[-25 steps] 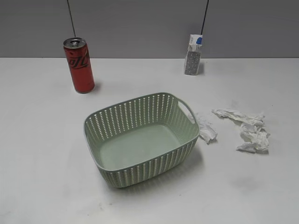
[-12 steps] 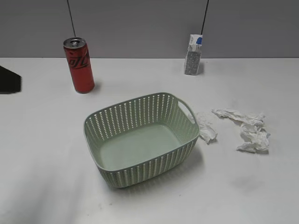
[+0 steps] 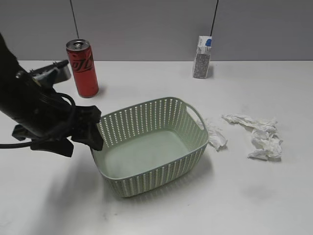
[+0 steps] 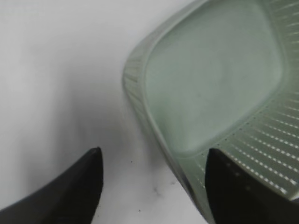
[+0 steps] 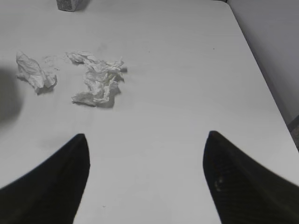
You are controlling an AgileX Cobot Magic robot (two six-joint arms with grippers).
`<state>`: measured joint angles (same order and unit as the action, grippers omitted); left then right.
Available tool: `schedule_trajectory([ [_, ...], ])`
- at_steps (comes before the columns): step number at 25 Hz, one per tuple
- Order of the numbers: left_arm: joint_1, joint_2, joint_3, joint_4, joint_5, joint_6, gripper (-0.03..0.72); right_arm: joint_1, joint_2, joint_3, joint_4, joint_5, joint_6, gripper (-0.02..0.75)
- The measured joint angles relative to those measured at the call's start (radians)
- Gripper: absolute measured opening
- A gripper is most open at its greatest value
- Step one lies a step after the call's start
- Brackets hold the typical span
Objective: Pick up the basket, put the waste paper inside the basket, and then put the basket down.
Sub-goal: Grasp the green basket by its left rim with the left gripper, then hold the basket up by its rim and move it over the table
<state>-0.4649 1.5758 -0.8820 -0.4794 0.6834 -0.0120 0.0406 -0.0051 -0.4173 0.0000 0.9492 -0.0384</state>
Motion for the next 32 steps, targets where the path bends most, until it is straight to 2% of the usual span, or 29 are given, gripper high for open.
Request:
schedule_trajectory([
  [6,-0.017,0.170,-0.060,-0.013,-0.032,-0.035,0.517,0.000,0.000,0.000,0.000,0.000,0.000,0.573],
  [12,-0.018,0.245,-0.077,-0.025,-0.037,-0.075,0.429,0.000,0.000,0.000,0.000,0.000,0.000,0.573],
  [14,-0.018,0.246,-0.078,-0.026,-0.041,-0.077,0.352,0.000,0.000,0.000,0.000,0.000,0.000,0.573],
  [18,-0.018,0.246,-0.079,-0.024,-0.055,-0.081,0.118,0.000,0.000,0.000,0.000,0.000,0.000,0.573],
  [21,-0.018,0.237,-0.079,-0.008,-0.055,-0.079,0.024,0.000,0.000,0.000,0.000,0.000,0.000,0.573],
  [26,-0.018,0.194,-0.091,0.069,-0.034,-0.082,0.005,0.000,0.000,0.000,0.000,0.000,0.000,0.573],
  [32,-0.018,0.178,-0.255,0.278,0.174,-0.082,0.005,0.000,0.000,0.000,0.000,0.000,0.001,0.573],
])
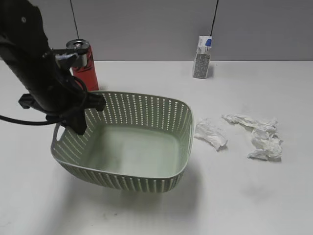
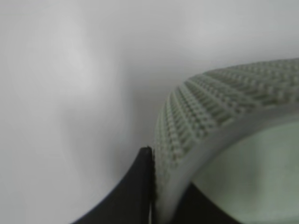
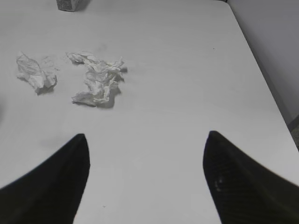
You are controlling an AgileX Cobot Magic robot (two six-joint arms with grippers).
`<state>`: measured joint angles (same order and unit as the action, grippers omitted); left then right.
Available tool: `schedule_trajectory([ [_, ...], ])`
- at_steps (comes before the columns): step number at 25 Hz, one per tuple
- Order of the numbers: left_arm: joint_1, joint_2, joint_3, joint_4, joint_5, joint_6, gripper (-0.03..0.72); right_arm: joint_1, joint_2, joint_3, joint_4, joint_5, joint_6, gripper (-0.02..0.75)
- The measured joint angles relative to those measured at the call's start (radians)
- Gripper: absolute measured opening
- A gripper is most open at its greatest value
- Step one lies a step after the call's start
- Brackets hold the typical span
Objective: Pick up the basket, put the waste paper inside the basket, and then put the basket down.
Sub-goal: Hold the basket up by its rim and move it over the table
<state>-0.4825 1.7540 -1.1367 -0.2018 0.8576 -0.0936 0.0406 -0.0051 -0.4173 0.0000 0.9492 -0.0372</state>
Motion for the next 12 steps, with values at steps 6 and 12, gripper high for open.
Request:
schedule_trajectory([
  [6,0.000,0.000,-0.103,0.118,0.110,-0.058,0.005,0.000,0.000,0.000,0.000,0.000,0.000,0.573],
  [12,0.000,0.000,-0.103,0.129,0.131,-0.082,0.005,0.000,0.000,0.000,0.000,0.000,0.000,0.573],
])
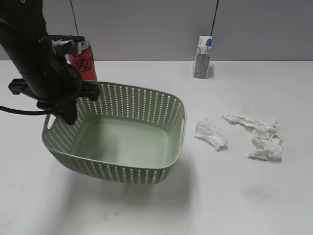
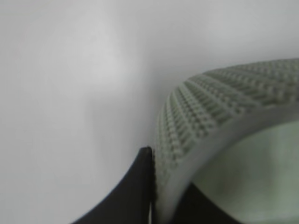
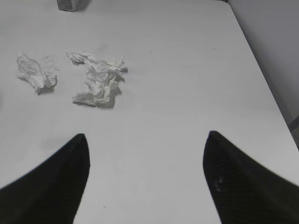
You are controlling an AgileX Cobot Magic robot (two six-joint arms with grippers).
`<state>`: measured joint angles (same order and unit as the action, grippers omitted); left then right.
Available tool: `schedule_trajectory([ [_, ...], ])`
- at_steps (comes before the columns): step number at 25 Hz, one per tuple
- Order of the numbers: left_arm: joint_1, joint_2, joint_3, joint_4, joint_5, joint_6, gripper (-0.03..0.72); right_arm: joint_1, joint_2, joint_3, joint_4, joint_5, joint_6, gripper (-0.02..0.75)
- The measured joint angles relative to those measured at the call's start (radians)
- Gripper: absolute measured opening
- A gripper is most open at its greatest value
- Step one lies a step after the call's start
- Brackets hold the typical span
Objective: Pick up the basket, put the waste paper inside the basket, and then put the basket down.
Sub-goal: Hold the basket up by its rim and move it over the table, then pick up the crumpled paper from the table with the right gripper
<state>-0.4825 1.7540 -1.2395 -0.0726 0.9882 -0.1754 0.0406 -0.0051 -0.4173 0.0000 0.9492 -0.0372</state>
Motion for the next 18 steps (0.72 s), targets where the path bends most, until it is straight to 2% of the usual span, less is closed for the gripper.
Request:
schedule_trajectory([
  [8,0.000,0.000,0.000,-0.083,0.001,0.000,0.005,0.000,0.000,0.000,0.000,0.000,0.000,0.573],
  [13,0.000,0.000,0.000,-0.090,-0.003,0.000,0.005,0.000,0.005,-0.007,0.011,-0.015,0.000,0.573],
  [18,0.000,0.000,0.000,-0.091,-0.010,-0.001,0.005,0.000,0.172,-0.040,0.092,-0.110,-0.002,0.533],
])
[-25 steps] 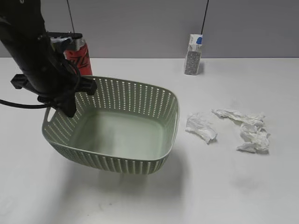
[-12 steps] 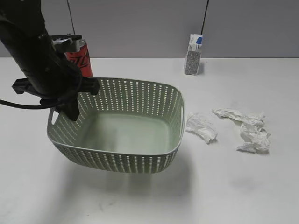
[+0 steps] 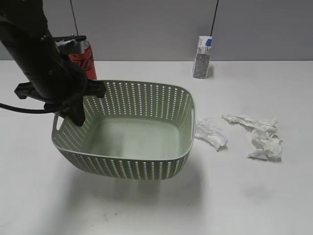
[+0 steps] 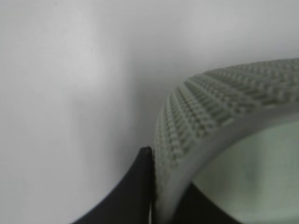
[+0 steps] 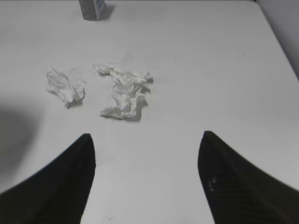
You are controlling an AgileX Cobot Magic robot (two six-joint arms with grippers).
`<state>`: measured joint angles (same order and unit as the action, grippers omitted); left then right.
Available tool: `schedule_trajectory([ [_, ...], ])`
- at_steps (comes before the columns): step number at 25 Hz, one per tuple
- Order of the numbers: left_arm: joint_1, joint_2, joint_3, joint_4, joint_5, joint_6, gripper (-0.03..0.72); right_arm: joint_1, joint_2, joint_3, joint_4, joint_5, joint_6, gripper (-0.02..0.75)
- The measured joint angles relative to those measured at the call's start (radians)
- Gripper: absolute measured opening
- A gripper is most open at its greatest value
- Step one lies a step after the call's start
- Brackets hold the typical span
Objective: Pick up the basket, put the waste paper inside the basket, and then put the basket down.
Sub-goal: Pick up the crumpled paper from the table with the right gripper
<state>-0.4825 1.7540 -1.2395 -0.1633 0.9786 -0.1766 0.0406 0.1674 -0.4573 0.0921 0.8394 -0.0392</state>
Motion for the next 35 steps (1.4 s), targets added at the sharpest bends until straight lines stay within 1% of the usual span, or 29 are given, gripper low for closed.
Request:
schedule_trajectory([
  [5,0.000,0.000,0.000,-0.008,0.000,-0.001,0.005,0.000,0.348,-0.056,0.023,-0.048,0.000,0.506],
  [9,0.000,0.000,0.000,-0.007,-0.001,-0.017,0.005,0.000,0.674,-0.143,0.030,-0.089,-0.012,0.490],
  [11,0.000,0.002,0.000,0.005,-0.001,-0.041,0.005,0.000,0.820,-0.197,0.059,-0.132,-0.037,0.482],
  [15,0.000,0.031,-0.026,0.054,0.015,-0.099,0.005,0.000,1.103,-0.305,0.173,-0.199,-0.124,0.474],
  [17,-0.011,0.052,-0.057,0.091,0.045,-0.112,0.007,0.000,1.229,-0.348,0.197,-0.216,-0.145,0.473],
  [18,-0.023,0.066,-0.079,0.119,0.070,-0.129,0.011,0.000,1.276,-0.364,0.201,-0.224,-0.151,0.470],
  [21,-0.066,0.112,-0.159,0.252,0.156,-0.171,0.027,0.007,1.413,-0.386,0.204,-0.264,-0.157,0.468],
  [24,-0.091,0.154,-0.237,0.289,0.221,-0.181,0.033,0.058,1.497,-0.391,0.173,-0.341,-0.164,0.468],
  [26,-0.093,0.170,-0.271,0.271,0.229,-0.184,0.034,0.102,1.539,-0.398,0.110,-0.401,-0.146,0.468],
  [28,-0.093,0.174,-0.282,0.242,0.222,-0.185,0.034,0.130,1.578,-0.398,0.037,-0.450,-0.089,0.468],
  [31,-0.093,0.174,-0.285,0.209,0.217,-0.185,0.034,0.137,1.637,-0.398,-0.052,-0.482,0.007,0.468],
  [35,-0.093,0.174,-0.286,0.201,0.207,-0.186,0.034,0.137,1.684,-0.399,-0.081,-0.494,0.039,0.465],
])
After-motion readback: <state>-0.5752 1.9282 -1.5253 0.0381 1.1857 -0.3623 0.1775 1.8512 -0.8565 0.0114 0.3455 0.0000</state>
